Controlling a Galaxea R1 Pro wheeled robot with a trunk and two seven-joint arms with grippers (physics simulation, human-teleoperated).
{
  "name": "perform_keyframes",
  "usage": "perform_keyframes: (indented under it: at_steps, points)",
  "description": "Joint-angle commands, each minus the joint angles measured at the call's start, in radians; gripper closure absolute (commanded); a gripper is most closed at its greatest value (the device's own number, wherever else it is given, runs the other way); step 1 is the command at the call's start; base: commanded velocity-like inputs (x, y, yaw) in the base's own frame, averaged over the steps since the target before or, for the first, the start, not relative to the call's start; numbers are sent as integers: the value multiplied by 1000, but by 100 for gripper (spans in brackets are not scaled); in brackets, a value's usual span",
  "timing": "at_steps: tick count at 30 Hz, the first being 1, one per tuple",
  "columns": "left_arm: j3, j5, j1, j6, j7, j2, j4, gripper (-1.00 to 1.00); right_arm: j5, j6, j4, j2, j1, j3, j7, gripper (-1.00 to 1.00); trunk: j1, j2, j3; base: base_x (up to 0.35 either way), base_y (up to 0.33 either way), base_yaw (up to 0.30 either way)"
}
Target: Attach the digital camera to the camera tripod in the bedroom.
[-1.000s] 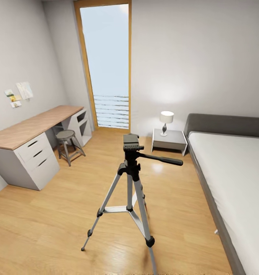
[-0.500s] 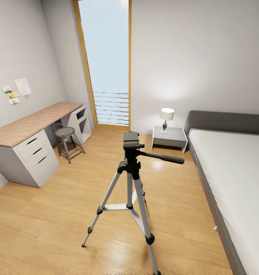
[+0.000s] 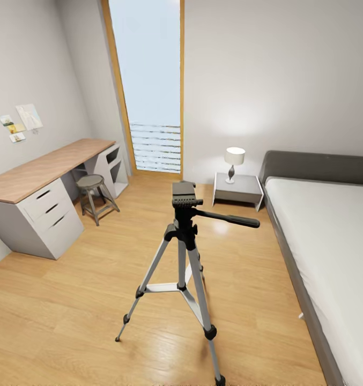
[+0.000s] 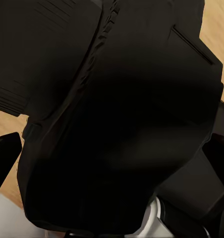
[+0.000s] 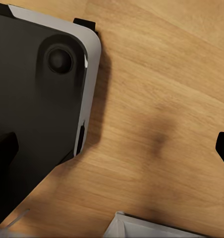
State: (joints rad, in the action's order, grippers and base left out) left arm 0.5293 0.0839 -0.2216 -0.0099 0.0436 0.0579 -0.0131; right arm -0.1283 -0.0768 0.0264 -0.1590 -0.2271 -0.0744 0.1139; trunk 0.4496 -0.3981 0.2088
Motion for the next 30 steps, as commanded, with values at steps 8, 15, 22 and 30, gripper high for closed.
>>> perform_keyframes:
  at_steps: [8, 15, 22, 30]
  points:
    - [-11, 7, -1, 10, -138, 12, 3, 100, -3, -6, 3, -1, -1, -7, 0, -100, 0, -2, 15, 0, 0, 0]
    - [-12, 9, -1, 14, -269, 34, 7, 100, -2, -6, 3, 0, -1, -7, 0, -100, 0, -2, 26, 0, 0, 0]
    - [-12, 10, -1, 14, -293, 41, 7, 100, -2, -6, 3, 1, -1, -7, 0, -100, 0, -2, 38, 0, 0, 0]
    - [-12, 11, -1, 13, -298, 42, 8, 100, -2, -6, 3, 1, -1, -7, 0, -100, 0, -2, 51, 0, 0, 0]
